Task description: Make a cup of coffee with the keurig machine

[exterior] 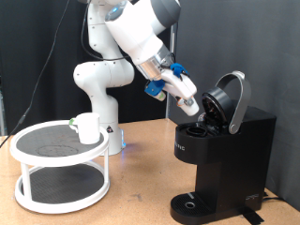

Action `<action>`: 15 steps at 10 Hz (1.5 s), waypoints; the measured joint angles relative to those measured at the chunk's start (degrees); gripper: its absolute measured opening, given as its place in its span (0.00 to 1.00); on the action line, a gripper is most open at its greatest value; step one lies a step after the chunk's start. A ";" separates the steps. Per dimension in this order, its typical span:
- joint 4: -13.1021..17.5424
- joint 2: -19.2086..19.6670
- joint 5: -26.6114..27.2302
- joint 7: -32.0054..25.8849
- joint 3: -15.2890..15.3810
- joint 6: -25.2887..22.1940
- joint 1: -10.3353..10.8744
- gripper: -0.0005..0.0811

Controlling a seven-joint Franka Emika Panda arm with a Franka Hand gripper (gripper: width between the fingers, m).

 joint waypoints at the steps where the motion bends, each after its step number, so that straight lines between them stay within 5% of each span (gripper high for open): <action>1: -0.43 0.53 -0.01 0.01 0.53 1.10 0.00 0.47; 15: -2.24 4.01 0.21 0.67 3.63 5.99 0.01 0.47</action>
